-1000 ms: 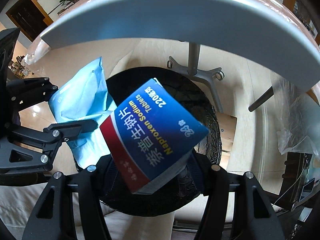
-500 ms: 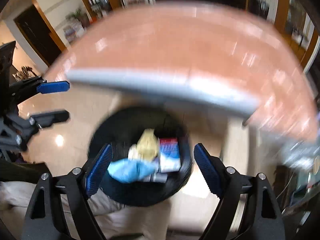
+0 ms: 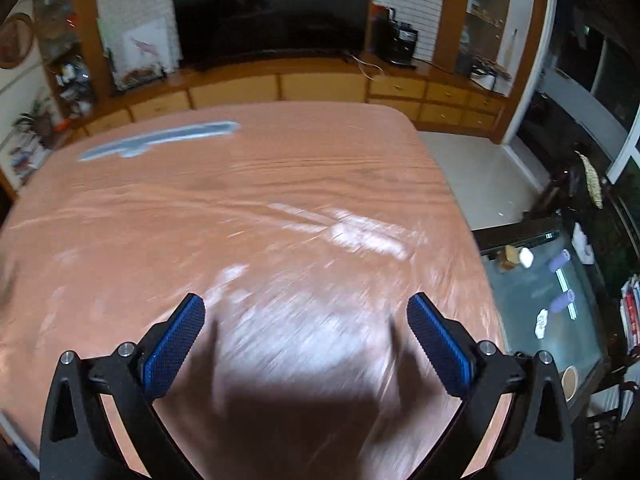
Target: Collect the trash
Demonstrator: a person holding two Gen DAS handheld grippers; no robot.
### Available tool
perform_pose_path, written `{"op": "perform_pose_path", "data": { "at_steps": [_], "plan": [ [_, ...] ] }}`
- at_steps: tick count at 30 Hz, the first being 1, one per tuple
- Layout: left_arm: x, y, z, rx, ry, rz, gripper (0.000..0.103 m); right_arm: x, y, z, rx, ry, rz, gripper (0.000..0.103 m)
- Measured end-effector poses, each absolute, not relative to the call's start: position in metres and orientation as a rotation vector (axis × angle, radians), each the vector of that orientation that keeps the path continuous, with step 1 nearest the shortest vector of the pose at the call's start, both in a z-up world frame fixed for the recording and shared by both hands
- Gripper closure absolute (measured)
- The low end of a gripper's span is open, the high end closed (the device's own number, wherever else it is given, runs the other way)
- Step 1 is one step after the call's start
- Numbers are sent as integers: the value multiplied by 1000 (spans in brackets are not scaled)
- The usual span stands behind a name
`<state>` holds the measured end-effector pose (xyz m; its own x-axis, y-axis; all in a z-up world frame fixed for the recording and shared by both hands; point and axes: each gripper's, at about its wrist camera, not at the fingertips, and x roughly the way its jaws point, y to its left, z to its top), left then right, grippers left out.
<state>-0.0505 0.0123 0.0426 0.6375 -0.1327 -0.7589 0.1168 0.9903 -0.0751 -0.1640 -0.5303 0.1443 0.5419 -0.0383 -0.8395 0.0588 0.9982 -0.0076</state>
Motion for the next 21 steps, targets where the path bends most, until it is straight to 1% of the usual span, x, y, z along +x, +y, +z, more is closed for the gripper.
{"op": "perform_pose_path", "data": {
  "at_steps": [3,7,11,17,21],
  "plan": [
    [-25,28,28,-65,899,-94,2,-142,-539,129,19,1011,-88,4],
    [-5,31,15,-69,916,-56,2,-132,-548,121,45,1003,-99,4],
    [1,25,11,-56,937,-47,2,-125,-564,117,83,1000,-112,4],
    [7,15,8,17,961,-27,1,-123,-563,119,83,1001,-109,4],
    [6,15,9,13,961,-28,1,-123,-563,119,84,1001,-109,4]
  ]
}}
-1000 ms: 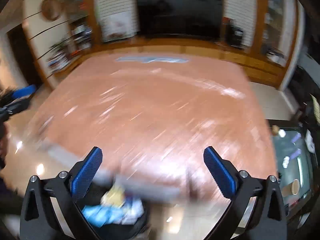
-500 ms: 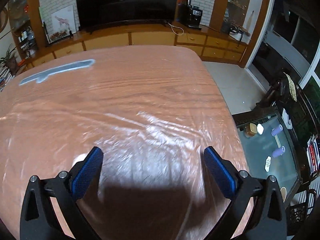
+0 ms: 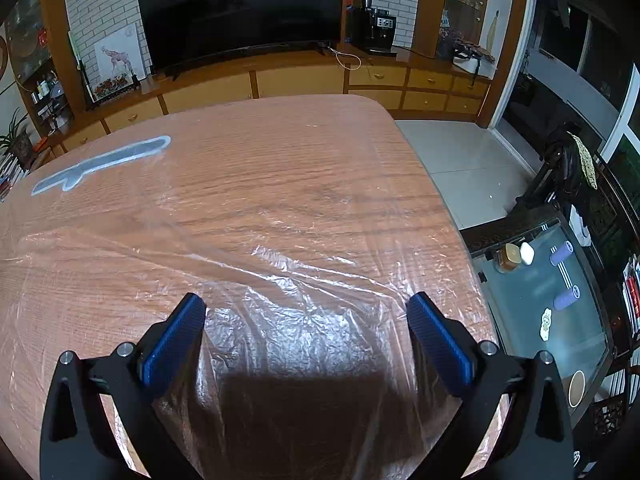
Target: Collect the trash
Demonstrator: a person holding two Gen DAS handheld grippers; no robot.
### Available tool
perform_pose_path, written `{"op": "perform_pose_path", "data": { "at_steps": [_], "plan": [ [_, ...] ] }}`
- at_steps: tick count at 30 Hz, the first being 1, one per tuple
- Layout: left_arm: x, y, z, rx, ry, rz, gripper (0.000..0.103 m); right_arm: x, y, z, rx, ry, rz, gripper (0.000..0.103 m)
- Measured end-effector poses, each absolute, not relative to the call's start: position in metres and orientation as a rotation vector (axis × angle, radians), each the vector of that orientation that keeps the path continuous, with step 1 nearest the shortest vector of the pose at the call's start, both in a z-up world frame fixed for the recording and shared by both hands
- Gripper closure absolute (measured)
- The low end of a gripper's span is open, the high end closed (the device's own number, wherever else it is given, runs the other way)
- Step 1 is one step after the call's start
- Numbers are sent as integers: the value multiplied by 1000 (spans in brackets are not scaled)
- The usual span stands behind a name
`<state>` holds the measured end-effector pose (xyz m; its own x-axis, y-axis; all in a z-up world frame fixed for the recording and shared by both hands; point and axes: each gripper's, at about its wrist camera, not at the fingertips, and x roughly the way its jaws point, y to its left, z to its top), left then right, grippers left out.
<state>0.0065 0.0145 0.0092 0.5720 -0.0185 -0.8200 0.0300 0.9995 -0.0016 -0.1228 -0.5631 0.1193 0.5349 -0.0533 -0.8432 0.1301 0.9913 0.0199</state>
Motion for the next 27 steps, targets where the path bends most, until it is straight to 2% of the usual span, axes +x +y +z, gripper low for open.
{"op": "perform_pose_path", "data": {
  "at_steps": [27],
  "plan": [
    [7,15,9,13,961,-29,1,-123,-562,120,83,1001,-109,4]
  ]
}}
